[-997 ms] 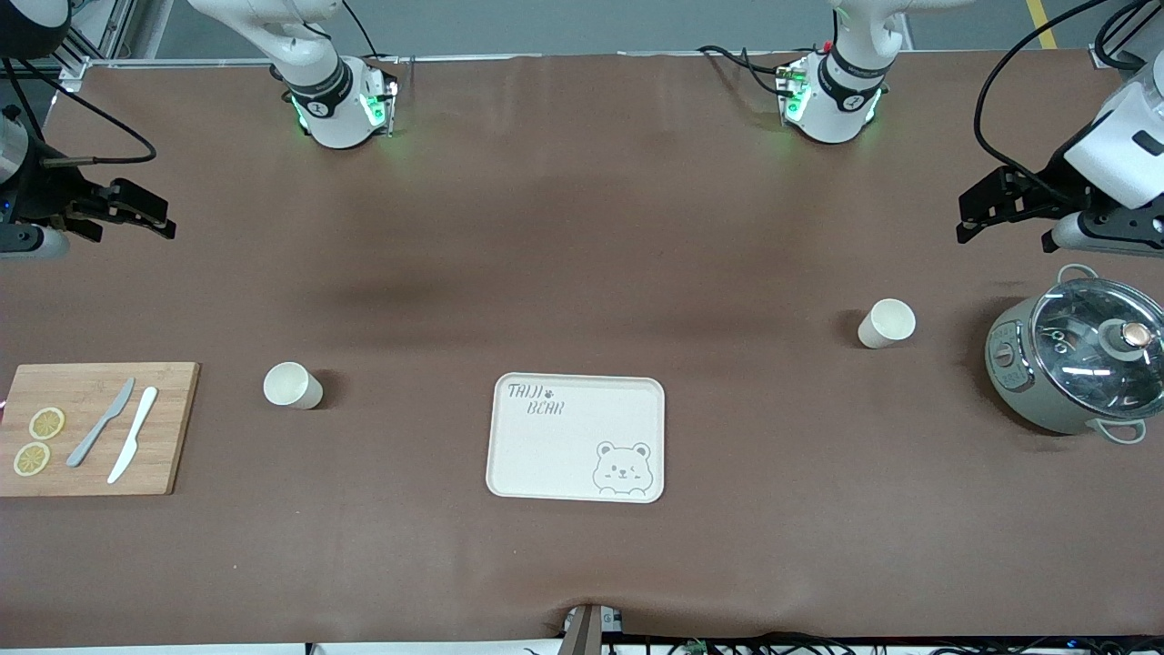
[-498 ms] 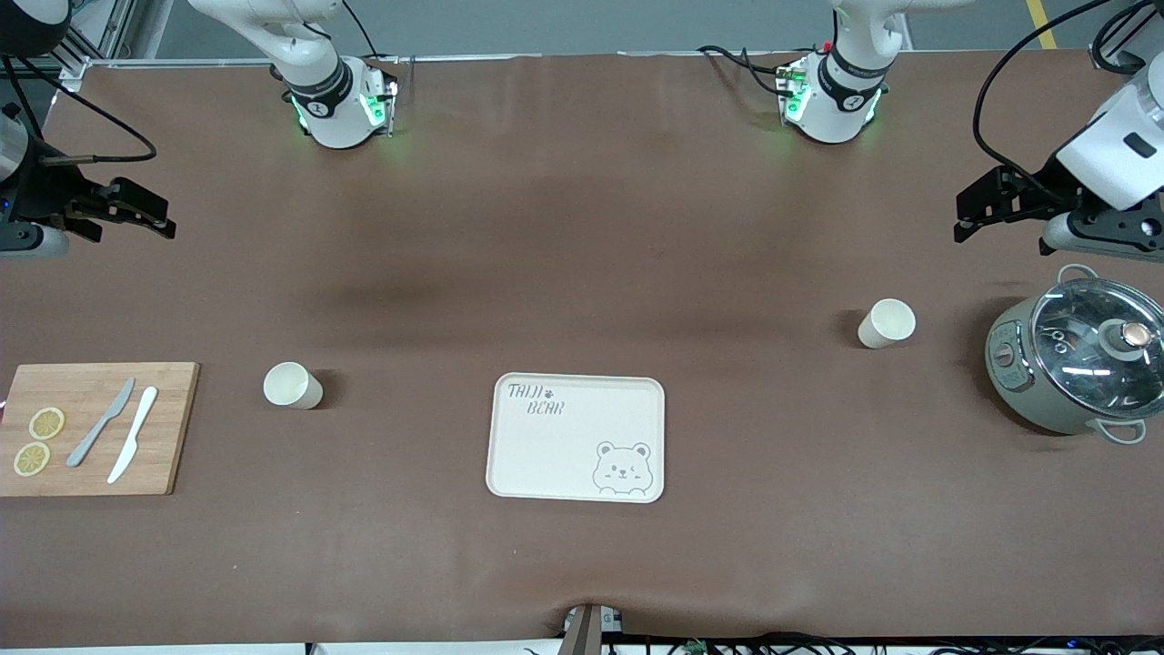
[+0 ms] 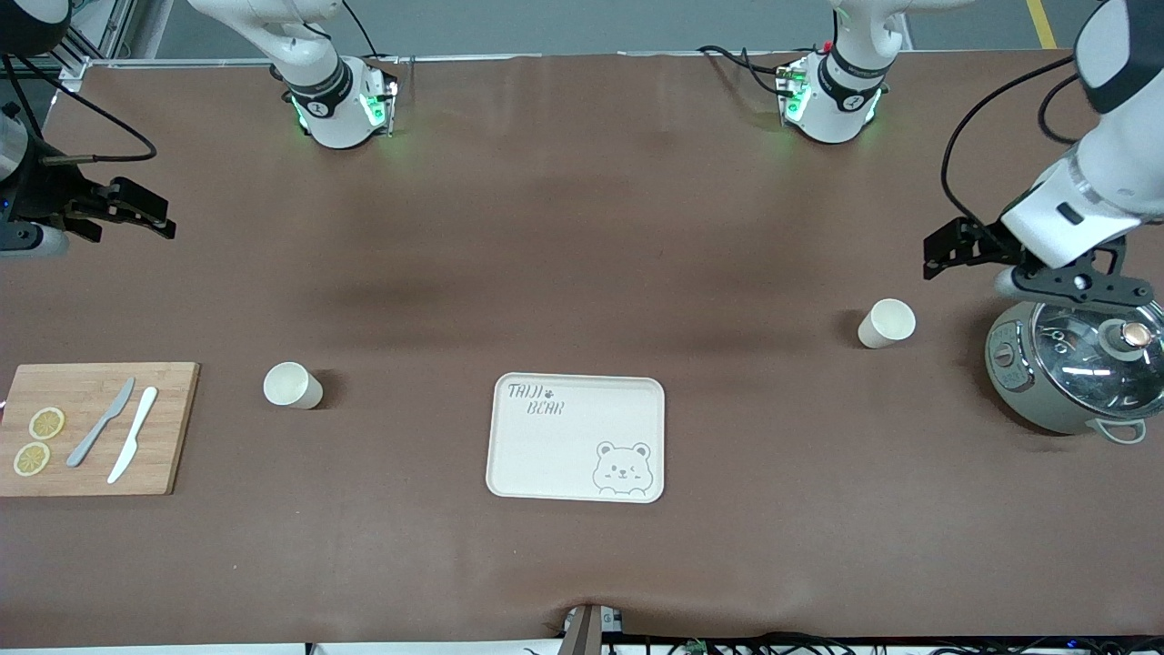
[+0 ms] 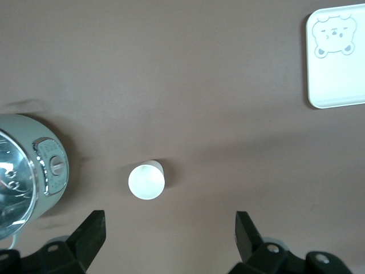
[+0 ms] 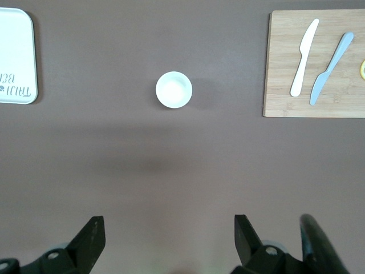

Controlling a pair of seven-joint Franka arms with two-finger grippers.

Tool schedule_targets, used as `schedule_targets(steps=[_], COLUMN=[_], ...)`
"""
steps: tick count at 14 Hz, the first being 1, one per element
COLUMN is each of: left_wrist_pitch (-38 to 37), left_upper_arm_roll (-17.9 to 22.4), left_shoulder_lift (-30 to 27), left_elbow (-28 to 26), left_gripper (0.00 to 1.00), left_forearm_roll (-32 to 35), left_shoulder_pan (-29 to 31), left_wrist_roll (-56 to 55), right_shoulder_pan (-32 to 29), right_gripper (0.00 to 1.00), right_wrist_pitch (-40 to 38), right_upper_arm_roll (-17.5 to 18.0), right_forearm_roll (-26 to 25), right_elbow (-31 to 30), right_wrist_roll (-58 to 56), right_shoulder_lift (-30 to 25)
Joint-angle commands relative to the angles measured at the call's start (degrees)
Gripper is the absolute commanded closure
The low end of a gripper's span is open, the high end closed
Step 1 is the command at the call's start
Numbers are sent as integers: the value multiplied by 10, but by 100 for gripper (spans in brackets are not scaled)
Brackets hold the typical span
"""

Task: Place white IKEA cup upright on tray with both arms
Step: 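Move the left gripper over the white cup beside the pot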

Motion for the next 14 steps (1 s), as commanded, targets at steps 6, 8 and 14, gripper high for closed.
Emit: schedule_targets(steps=[6,8,14], left_wrist_pitch=[110,161,257], left_upper_arm_roll=[-7,-7,-8], left_shoulder_lift=[-33,-51,-57], left_elbow=[-144,-198,-279], left_gripper=[0,0,0], left_forearm_roll=[17,17,17], left_shoulder_pan=[-1,-1,1], left_wrist_roll=[10,10,12], right_shoulder_pan=[6,7,7], right_gripper=[0,0,0], right_wrist_pitch=[-2,-3,3], right_upper_arm_roll=[3,3,3], right_forearm_roll=[-7,-7,-4], right_elbow=[11,11,11], right_wrist_roll=[9,9,9], right_shoulder_lift=[5,5,9])
